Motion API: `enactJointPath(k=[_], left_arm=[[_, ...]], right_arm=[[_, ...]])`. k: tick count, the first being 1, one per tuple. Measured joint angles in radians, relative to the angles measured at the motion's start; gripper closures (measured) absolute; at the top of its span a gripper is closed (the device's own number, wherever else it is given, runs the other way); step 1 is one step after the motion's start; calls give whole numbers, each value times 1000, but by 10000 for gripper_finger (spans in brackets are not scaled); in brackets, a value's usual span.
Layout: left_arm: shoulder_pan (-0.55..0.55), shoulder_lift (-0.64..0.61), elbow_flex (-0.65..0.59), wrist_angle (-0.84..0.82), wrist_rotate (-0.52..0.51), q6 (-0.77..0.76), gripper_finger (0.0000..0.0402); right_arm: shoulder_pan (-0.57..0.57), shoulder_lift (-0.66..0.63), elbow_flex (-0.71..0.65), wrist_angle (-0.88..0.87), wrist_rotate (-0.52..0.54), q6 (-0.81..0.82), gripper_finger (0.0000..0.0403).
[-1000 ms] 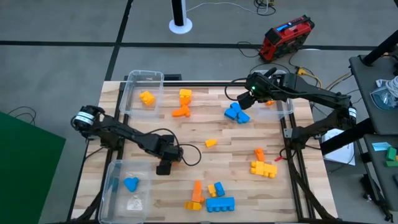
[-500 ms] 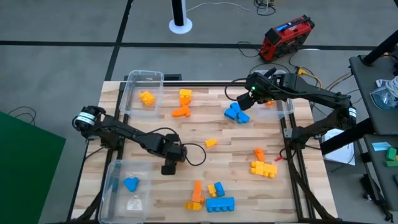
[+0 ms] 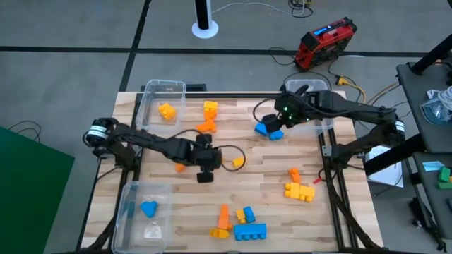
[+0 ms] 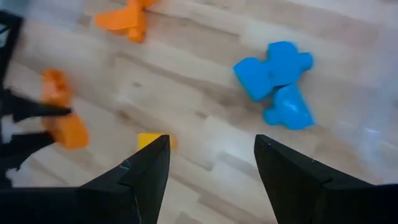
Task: Sort blocks
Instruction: Put the middle left orange game piece into the top right transparent bin
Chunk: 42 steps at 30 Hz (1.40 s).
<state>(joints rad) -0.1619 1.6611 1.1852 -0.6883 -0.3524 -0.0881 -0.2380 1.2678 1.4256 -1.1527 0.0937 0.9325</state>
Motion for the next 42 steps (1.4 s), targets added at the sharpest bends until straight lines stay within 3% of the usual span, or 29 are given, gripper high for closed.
enactJointPath(k=[8,13,27,35,42], left_arm=[[85,0,174,4,-53,101,249],[113,2,268,23,-57,146,249],[117,4,290,94,-56,147,249],[115,5,289,98,-40,125,249],[115,5,288,124,-40,120,248]], right_arm=[[101,0,-99,200,-47,124,177],[134,5,-131,333,-54,158,154],[147,97,-125,592,-128,143,89],[146,168,-73,592,-129,113,100],[146,190,-59,615,-129,104,140]])
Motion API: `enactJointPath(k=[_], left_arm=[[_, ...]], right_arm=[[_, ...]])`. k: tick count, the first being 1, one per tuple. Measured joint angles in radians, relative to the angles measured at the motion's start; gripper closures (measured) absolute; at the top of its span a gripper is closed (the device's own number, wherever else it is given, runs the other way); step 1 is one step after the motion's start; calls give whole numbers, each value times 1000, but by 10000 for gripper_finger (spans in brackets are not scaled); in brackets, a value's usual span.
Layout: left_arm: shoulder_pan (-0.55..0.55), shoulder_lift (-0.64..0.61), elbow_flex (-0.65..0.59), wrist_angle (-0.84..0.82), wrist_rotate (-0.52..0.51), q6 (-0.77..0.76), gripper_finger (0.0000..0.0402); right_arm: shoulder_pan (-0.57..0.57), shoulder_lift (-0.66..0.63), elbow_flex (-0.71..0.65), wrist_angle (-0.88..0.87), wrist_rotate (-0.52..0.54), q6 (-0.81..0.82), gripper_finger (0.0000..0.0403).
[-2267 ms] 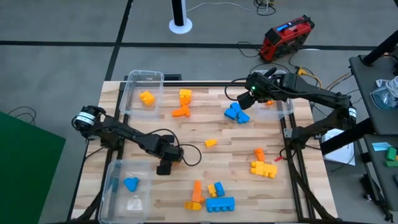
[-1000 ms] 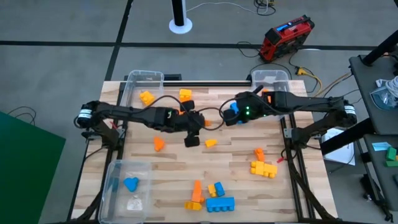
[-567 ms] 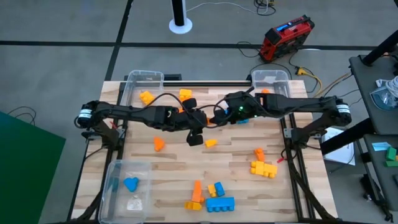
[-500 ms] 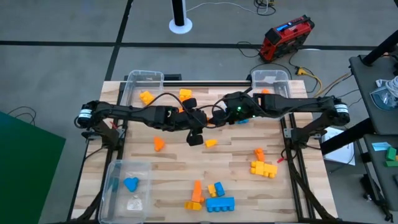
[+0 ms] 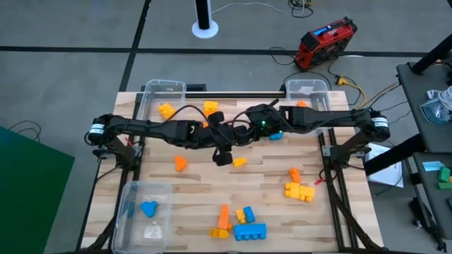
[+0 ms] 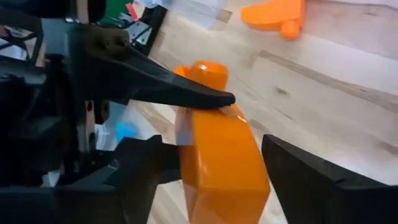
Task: Sort blocks
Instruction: Put the middle left orange game piece into the top right transparent bin
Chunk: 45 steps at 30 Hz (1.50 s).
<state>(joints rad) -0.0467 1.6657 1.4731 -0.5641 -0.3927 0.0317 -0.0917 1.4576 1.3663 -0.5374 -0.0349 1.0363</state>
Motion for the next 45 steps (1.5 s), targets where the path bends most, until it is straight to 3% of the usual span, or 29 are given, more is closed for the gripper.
enactJointPath(k=[11,16,24,35,45], left_arm=[[0,0,-1,34,-10,-20,248],[-1,1,-1,42,-66,-48,241],[0,-2,4,51,-80,-72,184],[0,-10,5,-22,-80,-82,156],[0,-10,5,-169,-80,-168,155]], right_arm=[[-2,3,0,4,15,15,271],[-11,2,1,6,12,-5,271],[-66,-17,1,-65,-17,-52,271],[-245,-22,144,-517,-41,-244,271],[-445,-23,311,-858,97,-354,271]])
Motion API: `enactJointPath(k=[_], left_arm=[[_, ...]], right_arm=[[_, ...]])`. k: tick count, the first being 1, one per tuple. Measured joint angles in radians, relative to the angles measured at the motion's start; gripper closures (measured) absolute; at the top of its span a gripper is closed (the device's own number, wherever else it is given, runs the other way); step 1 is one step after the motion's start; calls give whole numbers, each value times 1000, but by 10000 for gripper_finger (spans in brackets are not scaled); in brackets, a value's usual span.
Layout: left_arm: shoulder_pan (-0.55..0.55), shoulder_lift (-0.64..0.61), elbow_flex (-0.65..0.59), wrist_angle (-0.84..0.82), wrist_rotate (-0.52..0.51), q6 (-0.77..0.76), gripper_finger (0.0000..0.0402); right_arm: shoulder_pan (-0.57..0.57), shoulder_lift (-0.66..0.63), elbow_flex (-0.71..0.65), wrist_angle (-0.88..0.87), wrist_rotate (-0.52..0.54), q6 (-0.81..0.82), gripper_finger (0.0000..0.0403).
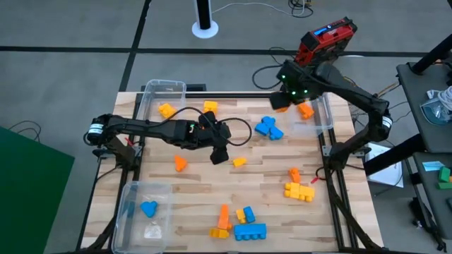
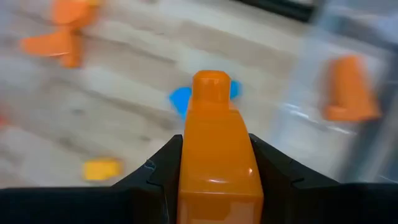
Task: Sort blocks
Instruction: Put the middle left orange game piece into the top right transparent bin, then put the center yellow game piece into the top left transparent bin
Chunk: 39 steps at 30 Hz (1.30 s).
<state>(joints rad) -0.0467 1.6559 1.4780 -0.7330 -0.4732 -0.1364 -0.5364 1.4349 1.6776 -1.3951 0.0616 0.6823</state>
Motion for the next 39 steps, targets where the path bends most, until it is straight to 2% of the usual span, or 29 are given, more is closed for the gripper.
enactJointPath(k=[5,10,15,19,27,36,39], left_arm=[[0,0,0,-53,0,-14,155],[5,0,0,-90,-14,-15,155],[10,0,0,-108,-16,-15,155],[10,0,0,-110,-16,-25,155],[10,0,0,-117,-16,-46,155],[10,0,0,-123,-13,-63,155],[10,0,0,-122,24,-70,155]], right_arm=[[-40,-1,45,-183,219,50,271],[-72,-20,8,-170,234,38,271],[-109,-10,-64,-175,353,1,271],[-154,-4,-133,-149,358,-50,270],[-196,-4,-252,-19,359,-110,227],[-200,-9,-286,24,352,-136,245],[-198,-23,-275,25,331,-137,254]])
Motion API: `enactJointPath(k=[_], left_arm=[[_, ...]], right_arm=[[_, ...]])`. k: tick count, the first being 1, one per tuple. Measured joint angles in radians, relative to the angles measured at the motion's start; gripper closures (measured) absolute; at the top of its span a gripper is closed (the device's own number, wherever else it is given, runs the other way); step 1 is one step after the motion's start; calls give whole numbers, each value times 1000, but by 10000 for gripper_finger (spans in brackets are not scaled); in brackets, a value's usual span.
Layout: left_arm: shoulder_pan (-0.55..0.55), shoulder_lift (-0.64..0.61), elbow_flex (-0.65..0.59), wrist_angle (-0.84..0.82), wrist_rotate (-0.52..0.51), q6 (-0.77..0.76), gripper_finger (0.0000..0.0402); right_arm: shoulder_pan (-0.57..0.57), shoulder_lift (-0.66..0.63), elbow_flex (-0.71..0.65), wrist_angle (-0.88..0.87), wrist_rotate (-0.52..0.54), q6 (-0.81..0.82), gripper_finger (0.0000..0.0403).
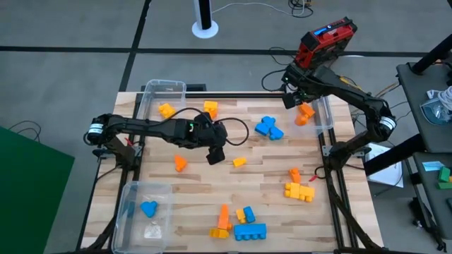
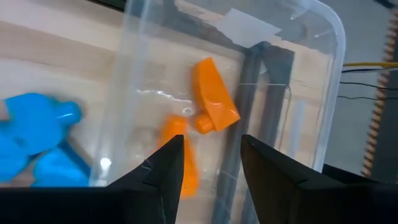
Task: Sort blocks
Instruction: Put the center yellow game piece into the top left transparent bin
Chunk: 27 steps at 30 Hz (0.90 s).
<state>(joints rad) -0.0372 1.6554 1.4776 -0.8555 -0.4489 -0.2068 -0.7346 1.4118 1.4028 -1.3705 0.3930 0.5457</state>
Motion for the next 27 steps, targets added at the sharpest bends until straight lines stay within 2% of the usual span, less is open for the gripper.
enactJointPath(k=[7,11,16,27], left_arm=[[0,10,-4,83,71,-11,155],[0,35,-43,253,94,-1,155],[-1,92,-111,490,185,6,155],[-10,277,-119,525,276,2,155]], right_arm=[[56,-74,25,13,-62,40,272],[122,-131,25,24,-65,97,278],[205,-188,23,24,-65,169,270],[280,-205,16,24,-61,223,219]])
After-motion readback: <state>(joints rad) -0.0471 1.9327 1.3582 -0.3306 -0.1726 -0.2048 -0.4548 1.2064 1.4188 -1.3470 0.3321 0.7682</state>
